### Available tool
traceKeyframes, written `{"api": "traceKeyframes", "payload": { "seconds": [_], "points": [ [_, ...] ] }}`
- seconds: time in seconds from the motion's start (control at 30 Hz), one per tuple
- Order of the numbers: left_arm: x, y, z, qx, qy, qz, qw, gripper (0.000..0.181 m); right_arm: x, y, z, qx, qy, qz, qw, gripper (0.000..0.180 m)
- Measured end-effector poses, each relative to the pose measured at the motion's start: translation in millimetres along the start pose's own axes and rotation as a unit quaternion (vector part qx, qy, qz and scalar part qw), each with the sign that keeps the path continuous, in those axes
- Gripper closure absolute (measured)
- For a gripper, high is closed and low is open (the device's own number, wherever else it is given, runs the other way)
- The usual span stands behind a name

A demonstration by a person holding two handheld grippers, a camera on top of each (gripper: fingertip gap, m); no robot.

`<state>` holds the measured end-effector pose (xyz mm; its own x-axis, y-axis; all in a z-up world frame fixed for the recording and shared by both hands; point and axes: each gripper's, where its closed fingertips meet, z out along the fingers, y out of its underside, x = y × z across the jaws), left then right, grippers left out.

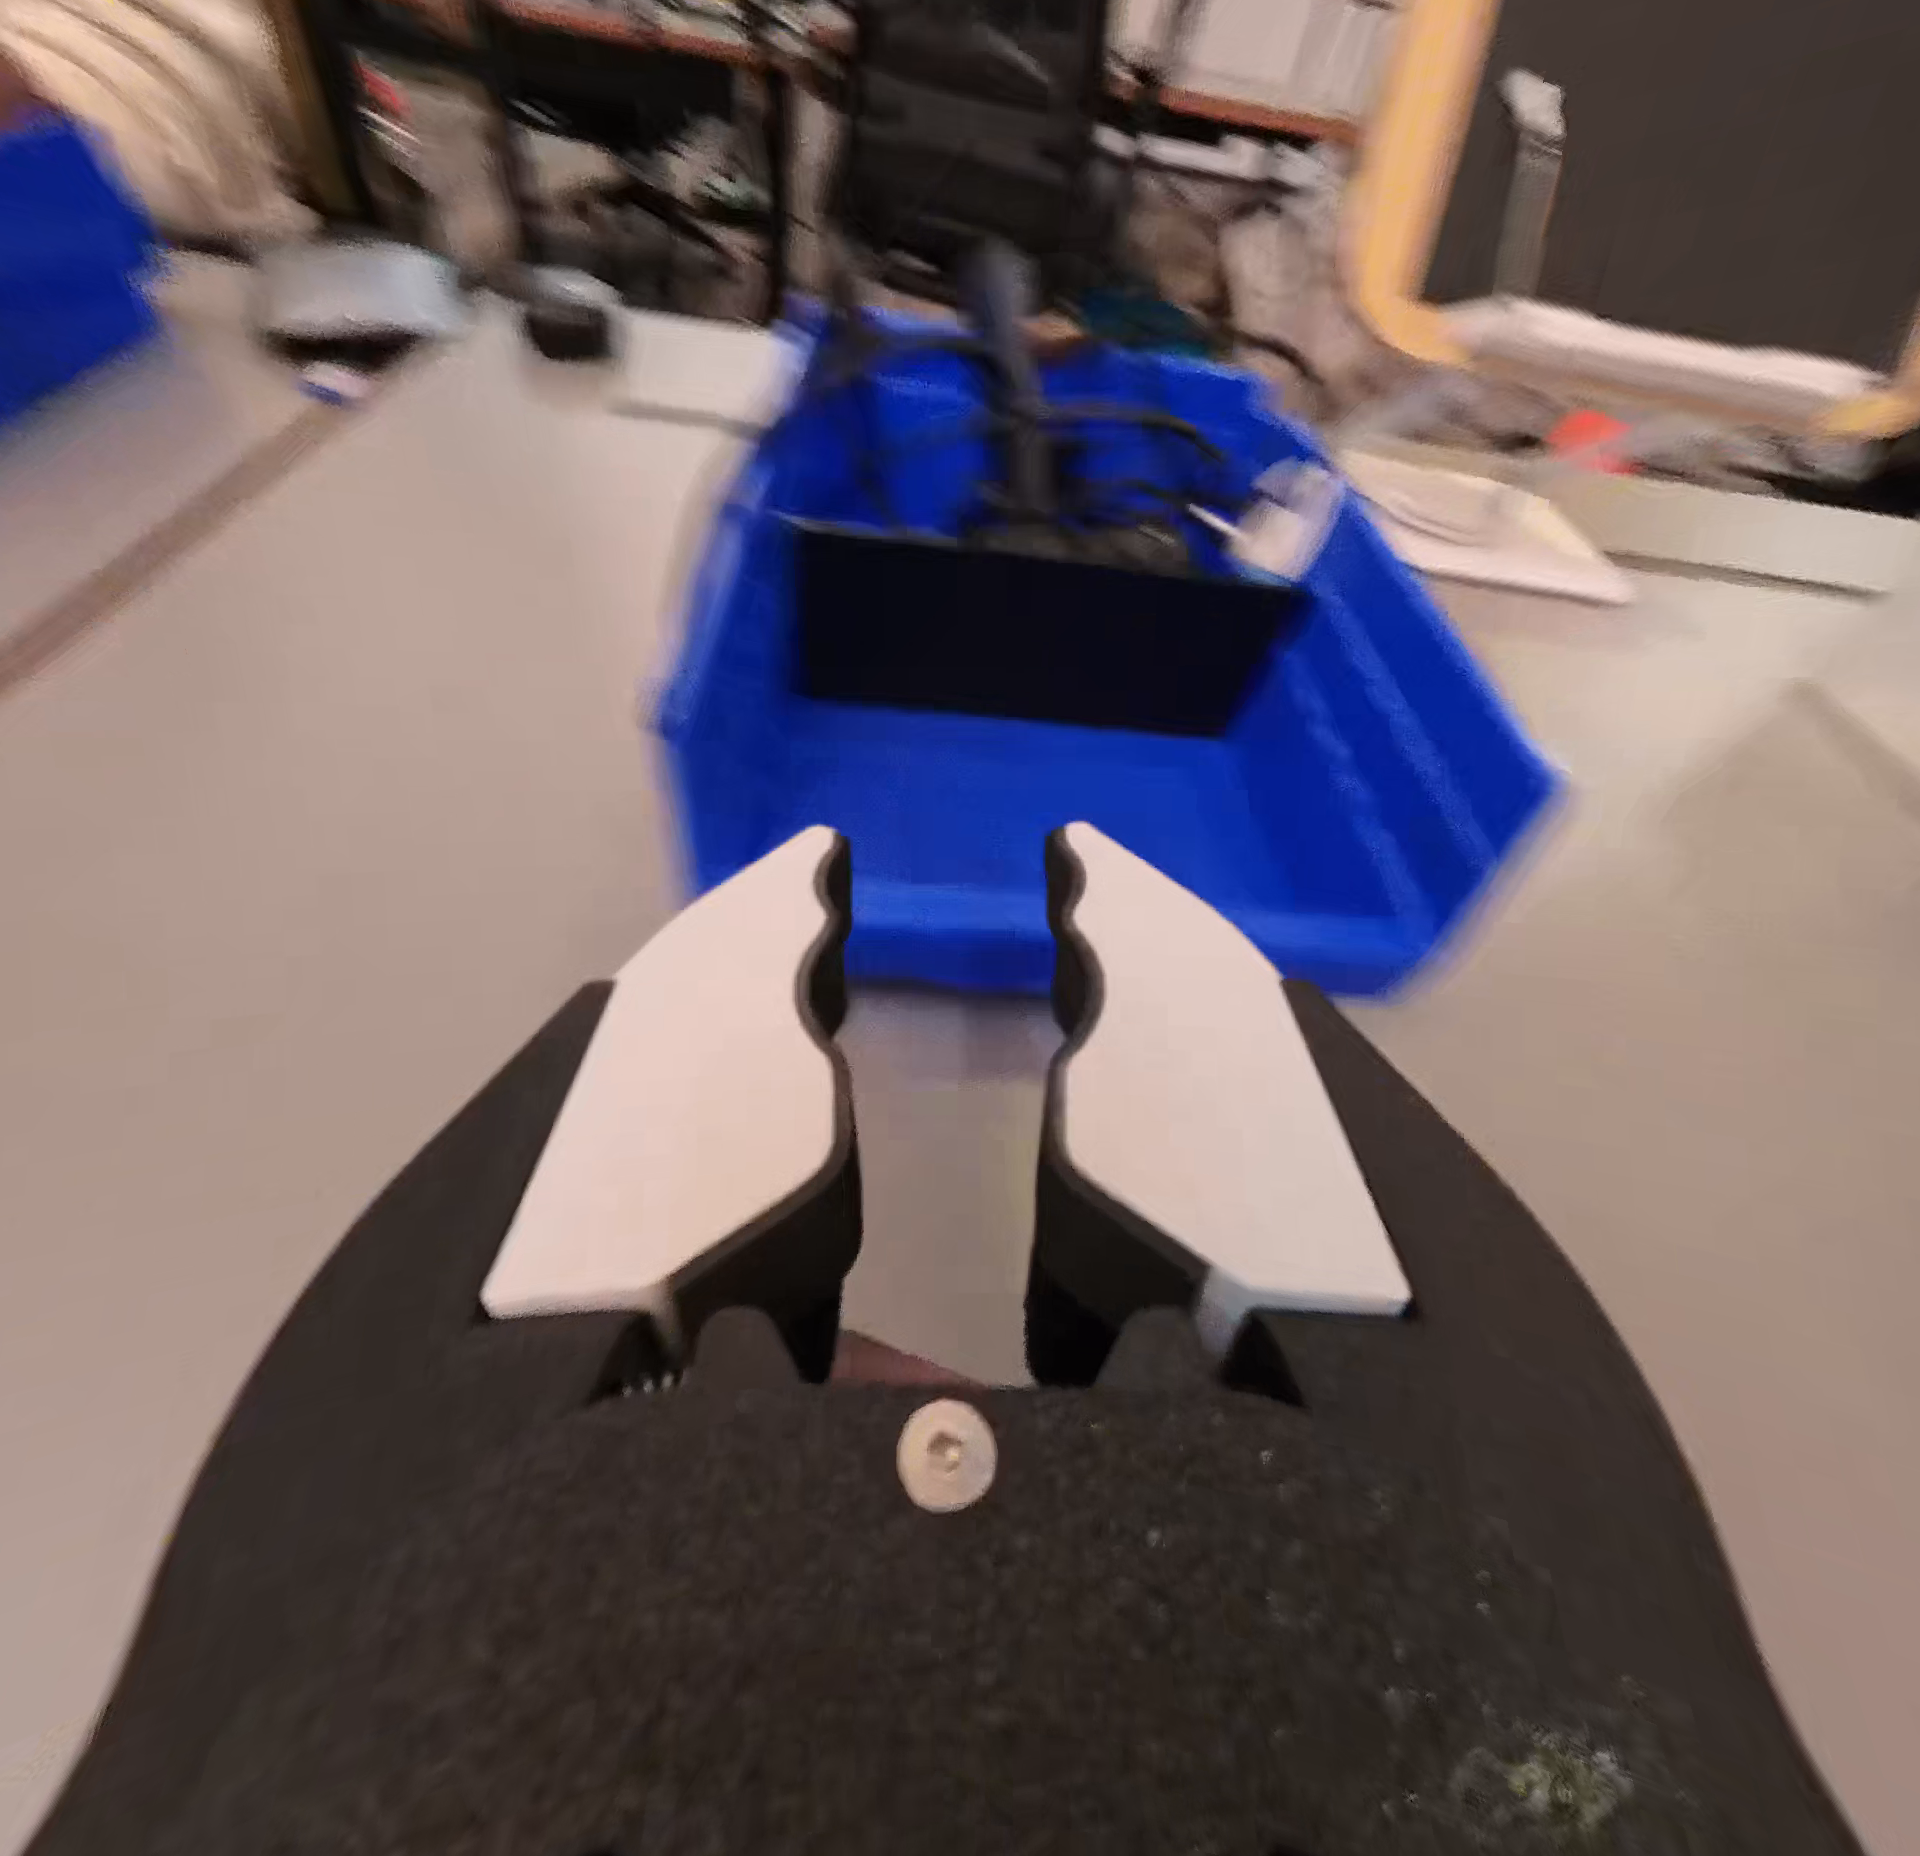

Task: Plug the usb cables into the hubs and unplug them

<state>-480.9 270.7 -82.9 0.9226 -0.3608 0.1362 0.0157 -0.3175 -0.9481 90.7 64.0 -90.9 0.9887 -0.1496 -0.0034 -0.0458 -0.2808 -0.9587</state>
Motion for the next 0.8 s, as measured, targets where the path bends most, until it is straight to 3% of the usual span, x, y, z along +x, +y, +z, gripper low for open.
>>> {"api": "traceKeyframes", "payload": {
  "seconds": [0.1, 0.23, 0.37, 0.53, 0.8],
  "points": [
    [64.5, 50.1, -11.9, -0.07, 0.071, 0.011, 0.995, 0.15, 36.9, 27.0, 3.4, -0.044, 0.039, 0.05, 0.997, 0.144],
    [112.8, 54.9, -11.8, -0.075, 0.128, 0.039, 0.988, 0.151, 36.4, 32.2, 9.6, -0.038, -0.002, 0.161, 0.986, 0.145],
    [103.5, 59.5, -3.4, -0.086, 0.102, 0.091, 0.987, 0.15, 29.6, 29.0, 10.4, -0.029, -0.008, 0.166, 0.986, 0.148],
    [97.6, 54.5, -8.9, -0.079, 0.121, 0.036, 0.989, 0.149, 20.0, 29.0, 8.4, -0.034, -0.009, 0.142, 0.989, 0.15],
    [107.5, 52.4, -12.3, -0.066, 0.141, 0.055, 0.986, 0.146, -24.0, 0.6, -1.2, 0.017, -0.033, 0.066, 0.997, 0.155]
  ]
}}
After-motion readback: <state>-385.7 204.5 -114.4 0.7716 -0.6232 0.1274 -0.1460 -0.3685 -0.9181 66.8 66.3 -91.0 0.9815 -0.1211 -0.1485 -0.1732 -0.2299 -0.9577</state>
